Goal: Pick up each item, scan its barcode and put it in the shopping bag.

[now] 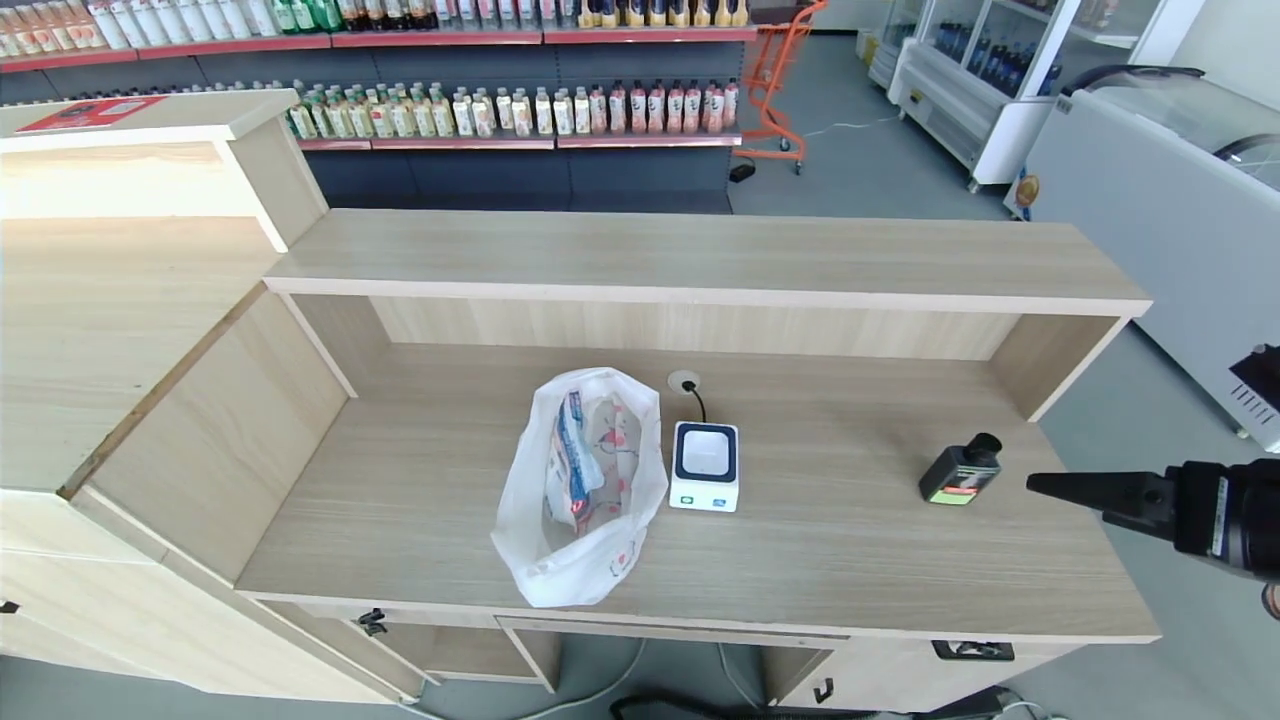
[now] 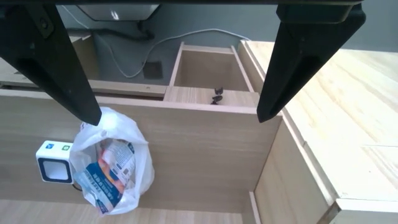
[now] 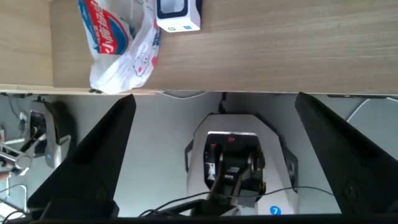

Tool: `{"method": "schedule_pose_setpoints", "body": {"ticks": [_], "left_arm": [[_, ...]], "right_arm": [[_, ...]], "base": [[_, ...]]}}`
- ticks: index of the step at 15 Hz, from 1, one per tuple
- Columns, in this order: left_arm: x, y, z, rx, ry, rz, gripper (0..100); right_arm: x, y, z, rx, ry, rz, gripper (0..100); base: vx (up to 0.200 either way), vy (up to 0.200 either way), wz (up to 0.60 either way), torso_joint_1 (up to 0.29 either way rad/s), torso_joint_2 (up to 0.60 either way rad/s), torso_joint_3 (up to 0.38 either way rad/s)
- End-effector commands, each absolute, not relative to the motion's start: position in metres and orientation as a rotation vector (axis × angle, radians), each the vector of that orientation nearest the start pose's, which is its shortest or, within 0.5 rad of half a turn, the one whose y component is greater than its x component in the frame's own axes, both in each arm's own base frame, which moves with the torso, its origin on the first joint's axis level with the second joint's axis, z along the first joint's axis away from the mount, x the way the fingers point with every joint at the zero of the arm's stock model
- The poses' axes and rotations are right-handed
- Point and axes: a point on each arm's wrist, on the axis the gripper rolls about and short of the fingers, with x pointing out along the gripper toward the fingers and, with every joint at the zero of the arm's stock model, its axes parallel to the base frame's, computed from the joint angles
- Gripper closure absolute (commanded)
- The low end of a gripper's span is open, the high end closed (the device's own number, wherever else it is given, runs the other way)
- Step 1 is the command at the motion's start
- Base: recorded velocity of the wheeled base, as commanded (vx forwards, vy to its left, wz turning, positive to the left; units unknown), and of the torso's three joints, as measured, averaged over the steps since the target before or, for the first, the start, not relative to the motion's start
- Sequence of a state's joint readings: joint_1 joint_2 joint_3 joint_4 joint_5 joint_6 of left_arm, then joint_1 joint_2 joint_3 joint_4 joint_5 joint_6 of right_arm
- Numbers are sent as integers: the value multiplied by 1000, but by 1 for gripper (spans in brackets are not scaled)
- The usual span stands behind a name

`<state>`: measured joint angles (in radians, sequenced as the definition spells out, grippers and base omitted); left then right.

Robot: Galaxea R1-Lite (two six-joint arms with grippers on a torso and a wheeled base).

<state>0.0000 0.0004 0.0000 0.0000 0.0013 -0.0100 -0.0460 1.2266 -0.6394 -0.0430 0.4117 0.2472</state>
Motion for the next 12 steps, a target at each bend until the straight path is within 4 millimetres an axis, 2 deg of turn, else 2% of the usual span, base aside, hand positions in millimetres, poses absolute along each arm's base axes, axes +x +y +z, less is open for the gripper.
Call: {"method": "schedule_pose_setpoints", "body": {"ticks": [1,6,12], "left_arm": [[-23,0,76,-20,0,2,0],[-23,0,76,-11,2,0,0],[-23,0,75,14,0,2,0]], "right_arm": [[185,-2,187,347,620,240,0],[187,-2,187,329,619,191,0],[184,-3,177,295,670,192,0]], "base": [[0,0,0,0,0,0],[0,0,0,0,0,0],[0,-200,0,3,5,2]]}}
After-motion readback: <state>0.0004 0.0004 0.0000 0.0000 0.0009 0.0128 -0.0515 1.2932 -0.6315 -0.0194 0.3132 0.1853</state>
